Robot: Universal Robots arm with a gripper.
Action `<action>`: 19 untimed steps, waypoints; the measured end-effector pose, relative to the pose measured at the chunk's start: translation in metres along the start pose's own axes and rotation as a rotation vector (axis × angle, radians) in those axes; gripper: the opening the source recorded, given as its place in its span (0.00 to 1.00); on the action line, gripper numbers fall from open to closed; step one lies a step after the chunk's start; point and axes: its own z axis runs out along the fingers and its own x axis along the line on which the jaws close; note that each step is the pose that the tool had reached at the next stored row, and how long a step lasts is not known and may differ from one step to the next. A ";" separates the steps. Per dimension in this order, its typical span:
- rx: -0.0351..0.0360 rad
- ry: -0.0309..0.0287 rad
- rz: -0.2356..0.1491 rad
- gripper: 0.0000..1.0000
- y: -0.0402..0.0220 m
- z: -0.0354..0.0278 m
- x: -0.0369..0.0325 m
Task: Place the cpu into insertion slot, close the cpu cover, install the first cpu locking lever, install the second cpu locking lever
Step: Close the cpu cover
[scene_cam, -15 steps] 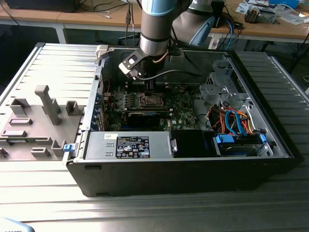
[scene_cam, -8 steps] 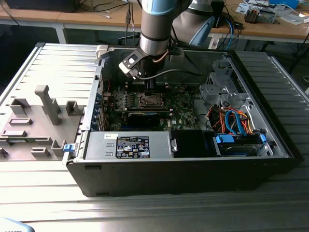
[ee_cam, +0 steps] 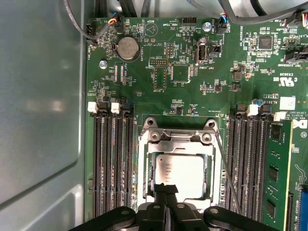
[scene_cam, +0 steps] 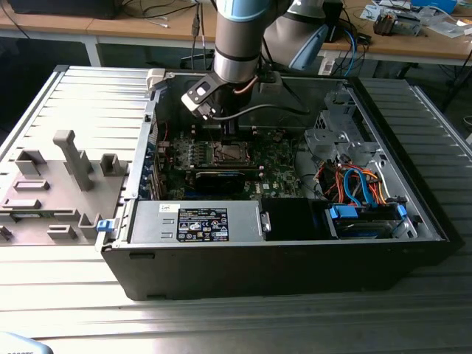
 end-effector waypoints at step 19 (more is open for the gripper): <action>0.0001 -0.0001 0.000 0.11 -0.0002 -0.0057 0.0003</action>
